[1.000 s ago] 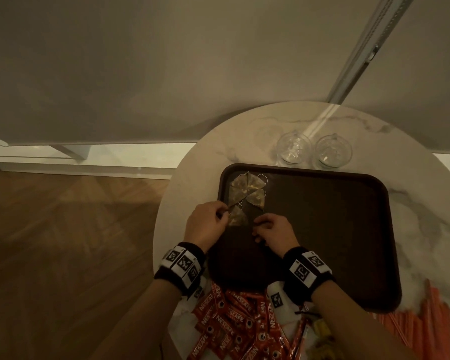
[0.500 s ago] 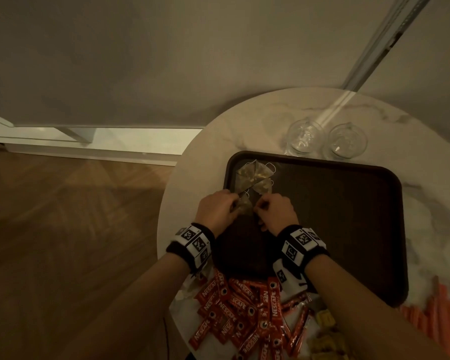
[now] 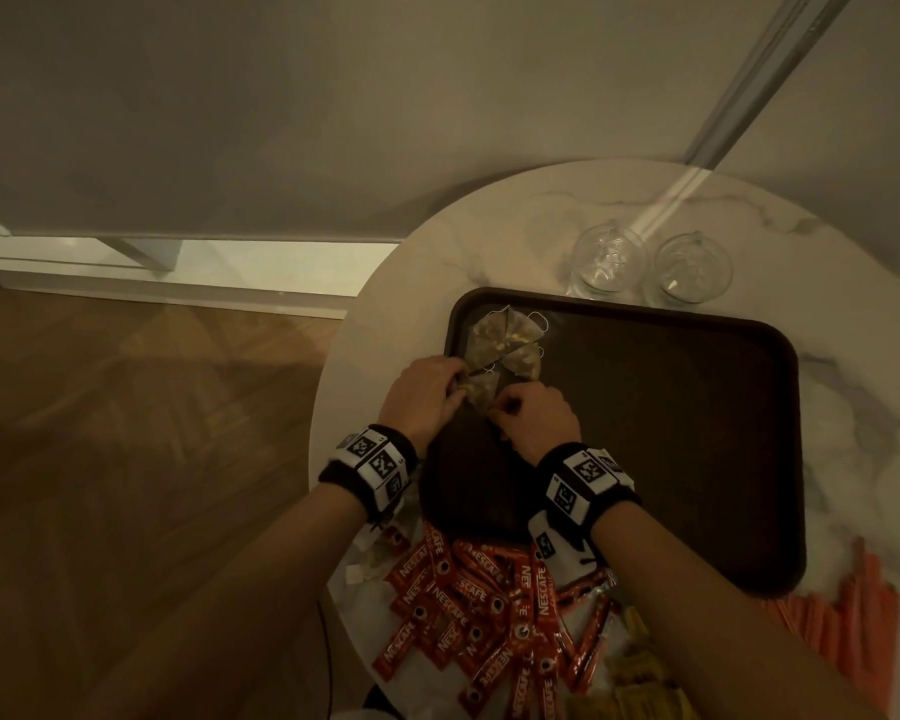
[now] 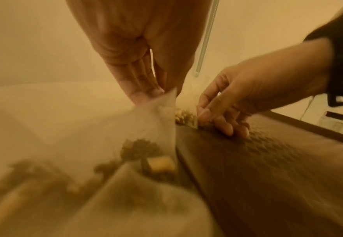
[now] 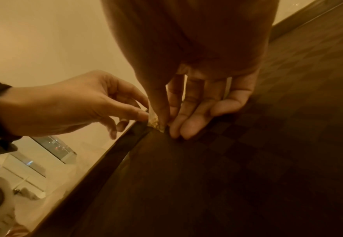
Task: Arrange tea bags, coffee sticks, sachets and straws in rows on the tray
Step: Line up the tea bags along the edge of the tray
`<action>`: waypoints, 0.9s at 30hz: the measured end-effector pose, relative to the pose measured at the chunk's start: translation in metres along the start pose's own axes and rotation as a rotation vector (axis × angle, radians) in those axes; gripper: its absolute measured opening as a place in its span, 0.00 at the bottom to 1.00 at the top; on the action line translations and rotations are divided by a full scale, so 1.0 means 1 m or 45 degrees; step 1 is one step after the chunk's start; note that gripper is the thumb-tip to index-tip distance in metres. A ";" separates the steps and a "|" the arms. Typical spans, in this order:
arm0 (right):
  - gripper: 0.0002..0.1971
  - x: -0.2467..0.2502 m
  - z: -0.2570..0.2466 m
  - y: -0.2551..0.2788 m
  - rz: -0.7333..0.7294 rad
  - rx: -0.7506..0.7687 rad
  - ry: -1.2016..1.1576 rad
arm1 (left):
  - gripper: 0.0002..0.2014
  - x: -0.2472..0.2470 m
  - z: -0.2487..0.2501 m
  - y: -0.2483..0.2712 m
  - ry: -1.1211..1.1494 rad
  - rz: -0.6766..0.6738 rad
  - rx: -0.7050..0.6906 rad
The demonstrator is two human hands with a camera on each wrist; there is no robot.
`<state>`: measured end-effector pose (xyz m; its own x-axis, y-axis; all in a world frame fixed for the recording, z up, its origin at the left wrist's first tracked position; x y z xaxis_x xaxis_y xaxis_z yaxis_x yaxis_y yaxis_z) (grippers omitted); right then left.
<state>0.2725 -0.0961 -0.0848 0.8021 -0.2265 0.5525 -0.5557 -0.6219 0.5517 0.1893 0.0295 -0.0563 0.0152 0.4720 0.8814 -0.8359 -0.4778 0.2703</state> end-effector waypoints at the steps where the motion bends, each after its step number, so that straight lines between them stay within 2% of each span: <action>1: 0.04 0.001 0.000 0.001 0.000 0.001 -0.031 | 0.10 0.008 -0.001 0.003 -0.012 0.034 0.014; 6: 0.08 0.004 0.002 0.009 -0.026 -0.008 -0.232 | 0.08 0.057 -0.034 0.033 0.028 0.243 0.161; 10: 0.08 0.010 0.006 0.033 -0.071 -0.004 -0.250 | 0.21 0.073 -0.083 0.074 0.226 0.202 0.399; 13: 0.05 0.015 0.014 0.058 0.007 0.076 0.001 | 0.20 0.065 -0.106 0.106 0.255 0.128 0.497; 17: 0.22 0.011 0.015 0.096 0.058 0.161 0.363 | 0.03 0.041 -0.109 0.125 0.281 0.111 0.459; 20: 0.29 -0.002 0.015 0.108 -0.049 0.143 0.641 | 0.15 0.023 -0.095 0.121 0.332 0.100 0.391; 22: 0.30 -0.010 0.013 0.111 -0.098 0.091 0.702 | 0.19 0.013 -0.088 0.116 0.256 0.055 0.380; 27: 0.31 -0.016 0.007 0.115 -0.137 0.045 0.778 | 0.11 0.009 -0.088 0.115 0.158 0.127 0.510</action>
<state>0.1978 -0.1688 -0.0346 0.5772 0.3021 0.7587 -0.4628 -0.6444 0.6087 0.0454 0.0437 -0.0513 -0.1412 0.4827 0.8643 -0.5505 -0.7639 0.3367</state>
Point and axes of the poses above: each hand's wrist, its own y-axis away from the middle knuckle, its own x-axis out of the back of the hand, z = x × y, the point moved 6 cm from there along -y, towards the middle knuckle, and after that the axes turned 7 degrees about -y, right-handed, at the moved point
